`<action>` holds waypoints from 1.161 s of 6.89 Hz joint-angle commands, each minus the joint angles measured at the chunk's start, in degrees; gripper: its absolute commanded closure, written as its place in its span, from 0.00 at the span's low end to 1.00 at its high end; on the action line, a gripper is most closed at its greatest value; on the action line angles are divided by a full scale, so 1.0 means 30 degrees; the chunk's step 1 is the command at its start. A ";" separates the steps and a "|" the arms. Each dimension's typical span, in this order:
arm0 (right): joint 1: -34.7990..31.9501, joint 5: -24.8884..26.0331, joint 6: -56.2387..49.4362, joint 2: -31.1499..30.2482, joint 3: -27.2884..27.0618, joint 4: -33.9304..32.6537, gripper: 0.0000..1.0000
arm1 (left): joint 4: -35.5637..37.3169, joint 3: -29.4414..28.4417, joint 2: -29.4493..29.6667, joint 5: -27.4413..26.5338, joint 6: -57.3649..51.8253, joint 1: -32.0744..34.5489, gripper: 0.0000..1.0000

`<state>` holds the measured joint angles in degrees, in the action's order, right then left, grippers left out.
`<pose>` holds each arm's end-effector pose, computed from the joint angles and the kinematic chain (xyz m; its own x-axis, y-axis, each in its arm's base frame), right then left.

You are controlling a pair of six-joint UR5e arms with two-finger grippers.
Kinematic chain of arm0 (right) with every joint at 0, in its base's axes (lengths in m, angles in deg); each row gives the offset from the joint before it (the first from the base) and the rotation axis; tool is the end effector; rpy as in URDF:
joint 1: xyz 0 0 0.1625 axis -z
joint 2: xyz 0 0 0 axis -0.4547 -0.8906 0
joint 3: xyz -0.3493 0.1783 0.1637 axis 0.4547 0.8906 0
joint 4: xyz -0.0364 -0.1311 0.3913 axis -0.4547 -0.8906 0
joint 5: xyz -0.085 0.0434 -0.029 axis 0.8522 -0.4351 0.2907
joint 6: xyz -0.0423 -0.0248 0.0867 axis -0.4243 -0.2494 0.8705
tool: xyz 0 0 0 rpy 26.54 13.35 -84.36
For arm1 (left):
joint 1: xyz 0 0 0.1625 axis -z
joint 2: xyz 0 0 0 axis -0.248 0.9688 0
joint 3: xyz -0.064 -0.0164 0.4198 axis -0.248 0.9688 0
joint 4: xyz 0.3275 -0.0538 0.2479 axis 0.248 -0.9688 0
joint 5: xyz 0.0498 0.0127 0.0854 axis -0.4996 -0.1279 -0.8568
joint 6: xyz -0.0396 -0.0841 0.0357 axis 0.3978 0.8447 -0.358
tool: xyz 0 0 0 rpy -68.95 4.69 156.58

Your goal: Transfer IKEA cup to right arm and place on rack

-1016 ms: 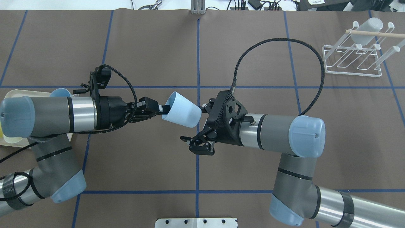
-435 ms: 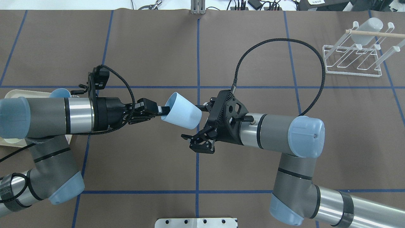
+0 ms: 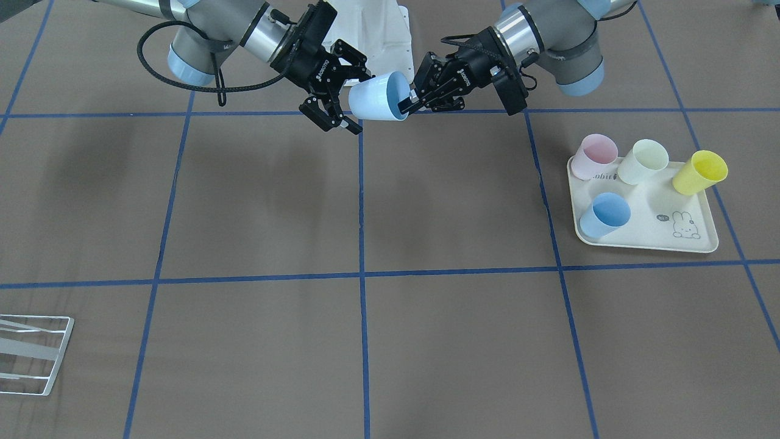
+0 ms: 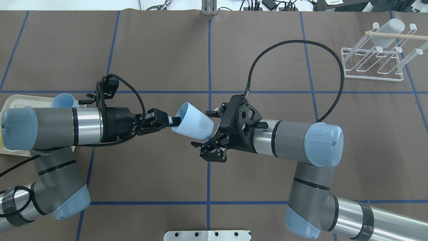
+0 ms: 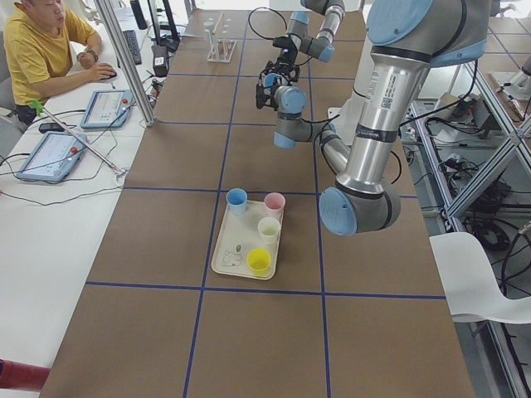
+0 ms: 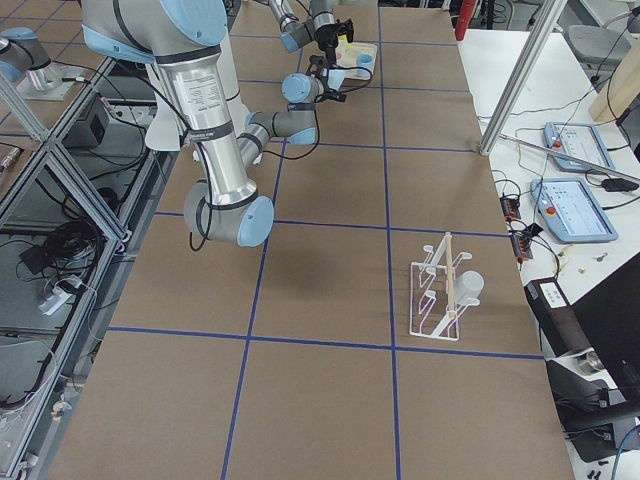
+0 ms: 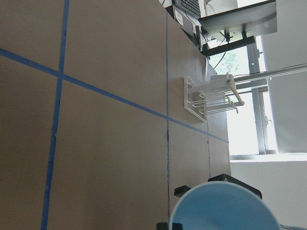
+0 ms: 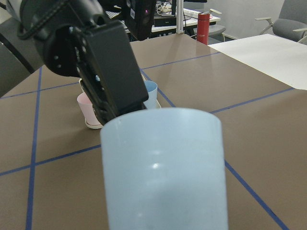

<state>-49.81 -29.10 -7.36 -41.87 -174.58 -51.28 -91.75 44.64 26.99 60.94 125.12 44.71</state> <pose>-0.4794 -0.3371 0.1876 0.2545 -0.9186 0.3025 -0.2259 0.2476 0.9422 0.4038 -0.3613 0.2357 -0.2453 0.0134 -0.9694 0.2464 0.9679 -0.0489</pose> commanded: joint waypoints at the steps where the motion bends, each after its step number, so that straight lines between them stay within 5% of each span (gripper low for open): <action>1: 0.0000 0.0000 0.0000 0.0002 -0.0034 0.0000 0.02 | 0.0001 -0.0019 -0.0011 -0.0018 -0.0001 -0.0096 1.00; 8: 0.0000 -0.0029 0.0000 0.0002 -0.0034 0.0000 0.09 | 0.0030 -0.0048 -0.0040 -0.0018 -0.0030 -0.0097 1.00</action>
<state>-49.81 -29.18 -7.36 -41.86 -174.74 -51.28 -91.66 44.50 26.87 60.88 125.08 44.42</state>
